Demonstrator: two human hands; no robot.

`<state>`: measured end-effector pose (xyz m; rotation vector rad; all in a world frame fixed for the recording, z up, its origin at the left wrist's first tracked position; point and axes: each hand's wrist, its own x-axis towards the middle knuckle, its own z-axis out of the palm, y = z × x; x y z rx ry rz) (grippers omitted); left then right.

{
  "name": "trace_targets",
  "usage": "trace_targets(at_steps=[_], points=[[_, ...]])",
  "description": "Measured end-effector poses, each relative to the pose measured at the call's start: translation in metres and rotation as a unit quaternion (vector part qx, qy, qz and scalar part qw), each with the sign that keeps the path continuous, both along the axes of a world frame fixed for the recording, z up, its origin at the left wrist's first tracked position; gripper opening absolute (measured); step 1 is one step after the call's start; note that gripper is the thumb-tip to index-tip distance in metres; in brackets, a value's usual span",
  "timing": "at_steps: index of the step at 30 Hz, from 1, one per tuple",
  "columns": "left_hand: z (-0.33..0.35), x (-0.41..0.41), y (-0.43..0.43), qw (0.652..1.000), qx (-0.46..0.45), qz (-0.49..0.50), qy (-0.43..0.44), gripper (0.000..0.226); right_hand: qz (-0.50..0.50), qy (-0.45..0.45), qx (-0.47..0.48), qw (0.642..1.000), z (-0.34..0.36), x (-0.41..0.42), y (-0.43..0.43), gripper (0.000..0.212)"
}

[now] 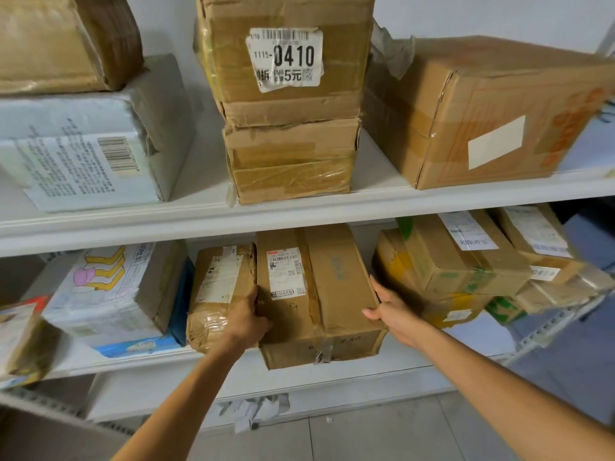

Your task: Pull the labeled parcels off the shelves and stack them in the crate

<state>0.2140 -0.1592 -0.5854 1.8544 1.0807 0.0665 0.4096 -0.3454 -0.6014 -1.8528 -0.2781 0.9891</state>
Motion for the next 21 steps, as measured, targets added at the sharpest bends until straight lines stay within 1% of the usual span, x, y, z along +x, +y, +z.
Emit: trace_targets(at_steps=[2, 5, 10, 13, 16, 17, 19, 21], points=[[0.001, 0.003, -0.003, 0.999, 0.04, -0.012, 0.017, 0.059, 0.031, -0.044, -0.038, 0.998, 0.004, -0.003, 0.0, 0.08], [0.005, 0.005, -0.009, 0.996, 0.083, -0.012, 0.035, 0.059, 0.07, -0.105, -0.078, 0.989, 0.01, -0.009, -0.001, 0.077], [0.017, 0.005, -0.024, 0.989, 0.133, -0.012, 0.063, 0.05, 0.085, -0.151, -0.094, 0.98, 0.018, -0.014, -0.008, 0.077], [0.021, 0.0, -0.039, 0.974, 0.199, -0.045, 0.1, 0.039, 0.123, -0.176, -0.085, 0.973, 0.025, -0.016, -0.019, 0.076], [0.027, 0.001, -0.06, 0.958, 0.249, -0.091, 0.107, 0.035, 0.199, -0.238, -0.109, 0.944, 0.038, -0.018, -0.041, 0.069], [0.033, 0.004, -0.068, 0.95, 0.271, -0.106, 0.117, 0.036, 0.217, -0.26, -0.123, 0.933, 0.044, -0.018, -0.051, 0.07], [0.044, 0.012, -0.083, 0.931, 0.312, -0.133, 0.134, 0.042, 0.241, -0.291, -0.156, 0.913, 0.056, -0.016, -0.071, 0.078], [0.053, 0.025, -0.098, 0.921, 0.331, -0.159, 0.132, 0.046, 0.244, -0.302, -0.174, 0.905, 0.067, -0.012, -0.091, 0.082]])
